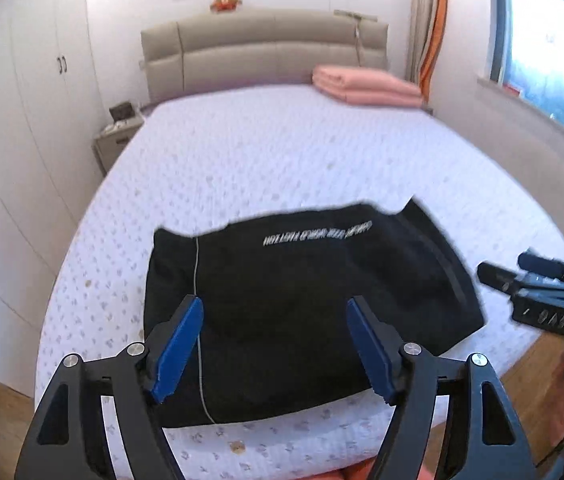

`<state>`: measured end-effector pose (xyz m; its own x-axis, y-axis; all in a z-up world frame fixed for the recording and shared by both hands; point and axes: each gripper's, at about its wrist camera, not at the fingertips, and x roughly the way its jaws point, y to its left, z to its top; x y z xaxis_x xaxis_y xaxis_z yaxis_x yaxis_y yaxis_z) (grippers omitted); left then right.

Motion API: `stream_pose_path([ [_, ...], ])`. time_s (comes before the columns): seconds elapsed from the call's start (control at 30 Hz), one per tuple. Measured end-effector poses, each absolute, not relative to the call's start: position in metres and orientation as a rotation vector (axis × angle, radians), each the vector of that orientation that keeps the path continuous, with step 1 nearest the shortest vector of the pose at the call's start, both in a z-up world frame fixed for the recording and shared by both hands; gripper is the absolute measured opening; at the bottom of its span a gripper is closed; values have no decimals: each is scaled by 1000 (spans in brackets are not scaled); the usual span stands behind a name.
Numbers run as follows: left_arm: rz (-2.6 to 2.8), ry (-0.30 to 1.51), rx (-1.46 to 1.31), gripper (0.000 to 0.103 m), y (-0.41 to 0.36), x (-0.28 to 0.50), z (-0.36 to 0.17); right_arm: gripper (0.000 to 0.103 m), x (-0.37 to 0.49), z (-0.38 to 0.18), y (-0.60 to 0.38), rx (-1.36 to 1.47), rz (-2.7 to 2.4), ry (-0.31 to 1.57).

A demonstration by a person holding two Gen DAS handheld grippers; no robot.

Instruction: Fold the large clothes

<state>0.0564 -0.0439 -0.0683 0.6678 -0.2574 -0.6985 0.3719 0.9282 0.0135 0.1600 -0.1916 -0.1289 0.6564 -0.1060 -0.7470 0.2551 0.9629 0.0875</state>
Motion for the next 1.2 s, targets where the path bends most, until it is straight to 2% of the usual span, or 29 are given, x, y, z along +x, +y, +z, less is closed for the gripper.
stream_pose_path([
  [0.13,-339,720,123,78,-36,34,-41,95,131,-92,-169,141,-231,744],
  [0.43,-303,665,124,78,-26,-5,-6,99,90,-36,-144,109,-243,644],
  [0.87,-285,582,101,78,-14,-46,31,99,59,-7,-122,119,-201,622],
  [1.2,-267,578,100,78,-10,-63,35,99,46,2,-110,107,-208,610],
])
